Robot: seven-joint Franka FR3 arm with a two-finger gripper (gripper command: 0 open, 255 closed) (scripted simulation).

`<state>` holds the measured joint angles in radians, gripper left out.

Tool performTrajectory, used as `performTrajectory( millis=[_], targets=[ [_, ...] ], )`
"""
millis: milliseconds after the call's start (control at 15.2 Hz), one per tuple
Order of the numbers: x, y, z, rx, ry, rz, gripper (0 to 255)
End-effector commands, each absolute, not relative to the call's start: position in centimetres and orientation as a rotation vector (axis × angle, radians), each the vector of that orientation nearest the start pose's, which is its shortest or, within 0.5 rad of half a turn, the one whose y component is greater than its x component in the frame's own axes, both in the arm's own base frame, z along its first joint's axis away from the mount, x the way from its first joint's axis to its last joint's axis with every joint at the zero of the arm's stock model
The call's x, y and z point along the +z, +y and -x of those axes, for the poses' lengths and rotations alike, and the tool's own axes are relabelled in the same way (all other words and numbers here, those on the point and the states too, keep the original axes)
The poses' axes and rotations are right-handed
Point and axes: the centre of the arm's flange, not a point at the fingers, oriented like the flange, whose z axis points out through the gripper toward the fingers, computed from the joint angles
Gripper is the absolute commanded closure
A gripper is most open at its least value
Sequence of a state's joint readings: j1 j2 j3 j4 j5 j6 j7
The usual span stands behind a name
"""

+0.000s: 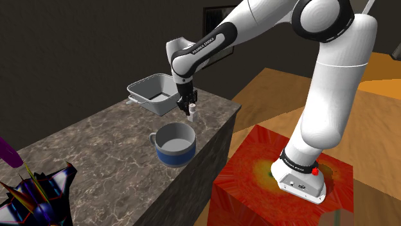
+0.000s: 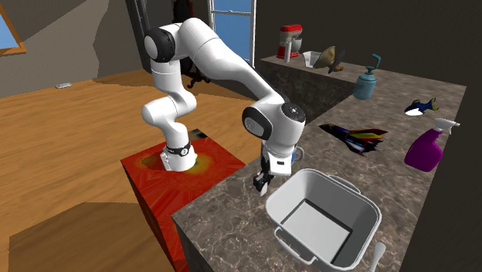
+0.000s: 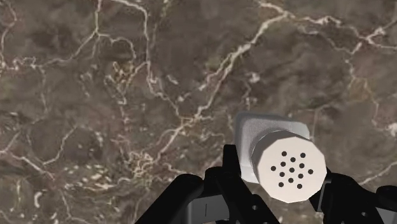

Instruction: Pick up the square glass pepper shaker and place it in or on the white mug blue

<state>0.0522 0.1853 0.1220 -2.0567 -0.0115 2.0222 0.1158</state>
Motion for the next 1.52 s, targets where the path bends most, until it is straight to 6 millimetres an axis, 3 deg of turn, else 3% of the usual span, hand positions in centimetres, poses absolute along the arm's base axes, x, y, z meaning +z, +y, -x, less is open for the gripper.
performTrajectory(
  millis=[0, 1452],
  targets=[
    [33.1, 9.4, -54.6, 0.345, -0.102, 3.14, 255],
    [44.7, 9.4, -54.6, 0.345, -0.102, 3.14, 255]
  ],
)
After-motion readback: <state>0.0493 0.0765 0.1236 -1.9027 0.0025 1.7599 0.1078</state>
